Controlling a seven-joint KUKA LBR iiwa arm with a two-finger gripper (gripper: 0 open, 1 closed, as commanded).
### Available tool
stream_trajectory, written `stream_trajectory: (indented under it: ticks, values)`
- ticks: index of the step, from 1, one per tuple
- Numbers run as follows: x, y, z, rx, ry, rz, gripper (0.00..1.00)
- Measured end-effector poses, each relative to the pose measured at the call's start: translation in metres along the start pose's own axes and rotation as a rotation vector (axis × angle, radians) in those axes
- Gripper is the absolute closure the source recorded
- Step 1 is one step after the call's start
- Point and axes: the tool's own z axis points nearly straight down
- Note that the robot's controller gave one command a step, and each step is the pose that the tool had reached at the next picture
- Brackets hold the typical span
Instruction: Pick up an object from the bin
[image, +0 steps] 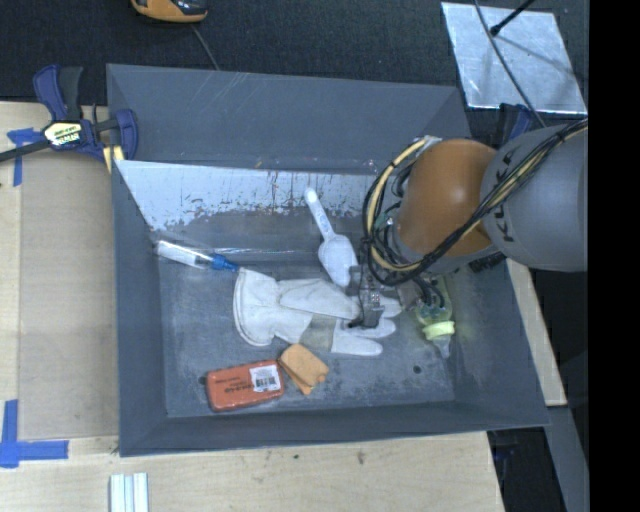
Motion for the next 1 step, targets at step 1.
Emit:
stream_trajectory:
  ticks: [1]
  values:
    - [0.0000,0.0000,0.0000,0.000,0.000,0.000,1.00]
